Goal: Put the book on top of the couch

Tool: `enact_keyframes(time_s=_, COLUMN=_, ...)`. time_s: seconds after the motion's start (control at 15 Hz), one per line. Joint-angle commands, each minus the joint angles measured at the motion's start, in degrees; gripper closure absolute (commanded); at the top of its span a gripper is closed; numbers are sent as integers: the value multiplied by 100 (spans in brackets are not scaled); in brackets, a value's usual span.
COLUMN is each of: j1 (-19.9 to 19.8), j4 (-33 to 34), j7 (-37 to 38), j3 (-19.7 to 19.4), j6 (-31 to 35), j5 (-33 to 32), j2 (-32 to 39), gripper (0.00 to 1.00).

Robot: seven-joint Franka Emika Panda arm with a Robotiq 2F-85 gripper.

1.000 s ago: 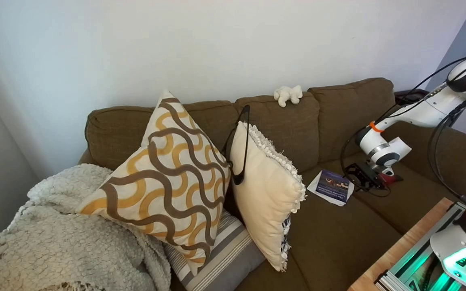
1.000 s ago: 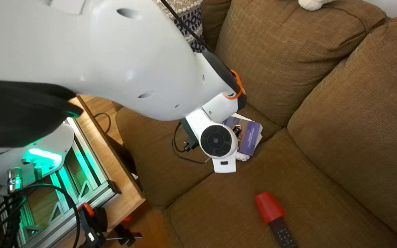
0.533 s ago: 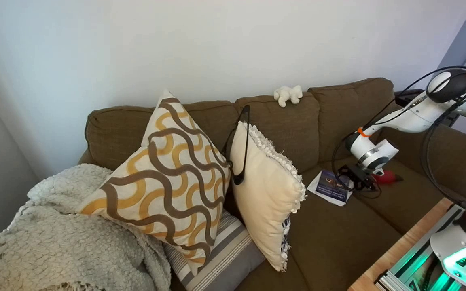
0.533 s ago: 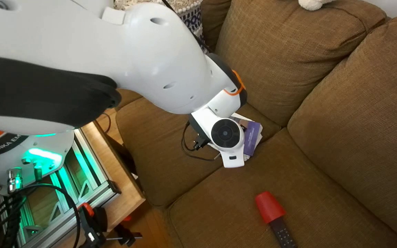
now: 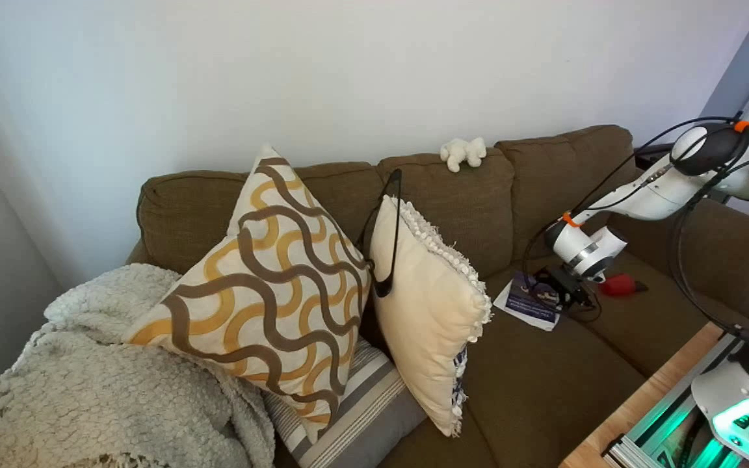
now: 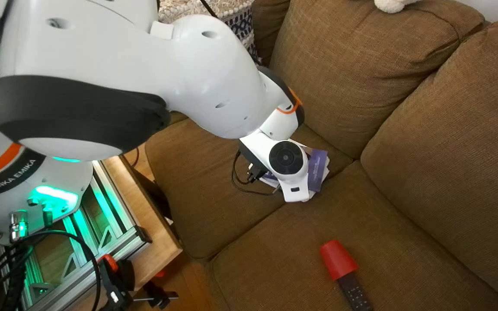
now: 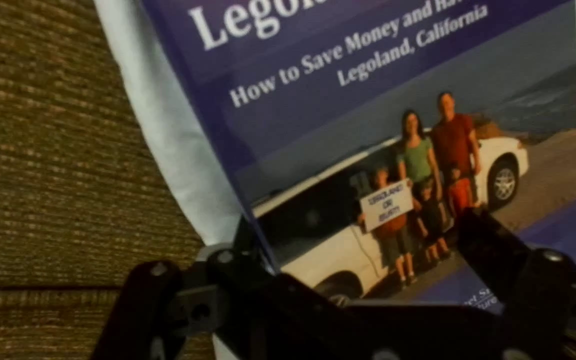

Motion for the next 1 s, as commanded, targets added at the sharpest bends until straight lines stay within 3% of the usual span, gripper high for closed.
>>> enact_keyframes(time_s=0.0, j1=-617, j4=-347, j7=-63, j3=605, j6=320, j5=-420, j2=-194, gripper=0)
enact_keyframes(time_s=0.33, j1=-725, j4=-1469, j7=336, j3=526, j6=-327, j5=-879, j2=-1086, gripper=0)
enact_keyframes(time_s=0.47, j1=-548, j4=-1725, j7=512, j3=364, j6=-770, j5=-949, j2=-1366, gripper=0)
enact_keyframes(time_s=0.67, j1=-568, j4=-1874, j7=499, j3=467, j6=-1062, j5=-900, j2=-1497, gripper=0)
enact_keyframes(time_s=0.73, j1=-521, j4=-1848, j7=564, j3=475, j6=-1004, j5=-818, j2=-1466, gripper=25)
enact_keyframes(time_s=0.8, j1=-473, j4=-1823, j7=608, j3=469, j6=-952, j5=-785, j2=-1450, gripper=27)
enact_keyframes(time_s=0.93, j1=-518, j4=-1775, j7=604, j3=571, j6=-777, j5=-734, j2=-1356, gripper=44)
